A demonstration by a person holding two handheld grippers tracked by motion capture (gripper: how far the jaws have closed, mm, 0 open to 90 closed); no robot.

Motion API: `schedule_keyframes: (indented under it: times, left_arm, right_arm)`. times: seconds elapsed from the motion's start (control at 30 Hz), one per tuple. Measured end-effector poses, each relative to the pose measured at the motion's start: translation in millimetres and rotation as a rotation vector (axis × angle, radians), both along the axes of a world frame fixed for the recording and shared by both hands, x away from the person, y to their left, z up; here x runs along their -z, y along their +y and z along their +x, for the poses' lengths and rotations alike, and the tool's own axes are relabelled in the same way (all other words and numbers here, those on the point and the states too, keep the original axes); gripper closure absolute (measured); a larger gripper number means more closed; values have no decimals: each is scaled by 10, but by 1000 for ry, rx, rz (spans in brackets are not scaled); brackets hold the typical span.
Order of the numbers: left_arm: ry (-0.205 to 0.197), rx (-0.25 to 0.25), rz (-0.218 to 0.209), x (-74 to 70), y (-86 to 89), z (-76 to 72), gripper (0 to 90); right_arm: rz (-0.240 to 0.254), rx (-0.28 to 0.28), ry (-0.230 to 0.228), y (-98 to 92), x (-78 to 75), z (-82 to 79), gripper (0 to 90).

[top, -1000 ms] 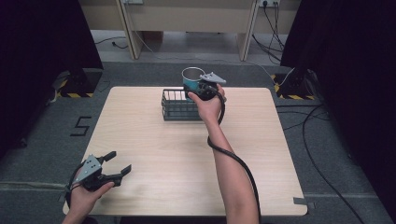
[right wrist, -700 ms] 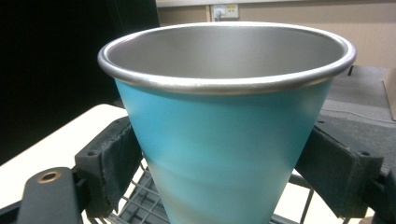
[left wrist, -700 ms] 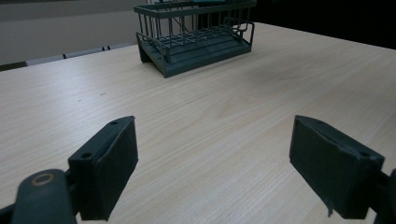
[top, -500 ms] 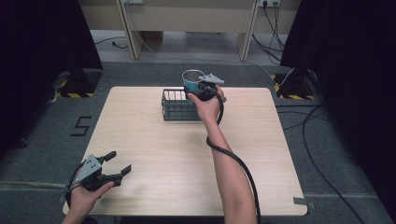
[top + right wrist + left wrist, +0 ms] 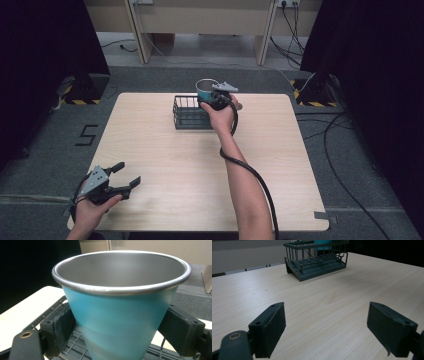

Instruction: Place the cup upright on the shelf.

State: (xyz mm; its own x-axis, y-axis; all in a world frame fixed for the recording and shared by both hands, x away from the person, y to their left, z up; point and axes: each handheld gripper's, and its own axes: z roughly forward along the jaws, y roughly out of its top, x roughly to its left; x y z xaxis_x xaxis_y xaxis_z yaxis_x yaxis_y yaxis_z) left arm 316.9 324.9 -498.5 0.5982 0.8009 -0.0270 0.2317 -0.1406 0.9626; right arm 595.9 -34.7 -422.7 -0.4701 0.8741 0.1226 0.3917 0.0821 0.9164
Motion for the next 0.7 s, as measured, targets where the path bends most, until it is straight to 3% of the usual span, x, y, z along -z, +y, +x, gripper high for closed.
schedule_keyframes:
  times: [0.7]
  left_arm:
    - [2, 1, -3, 1, 3, 1, 150]
  right_arm:
    - [-22, -3, 54, 16, 146, 50, 167]
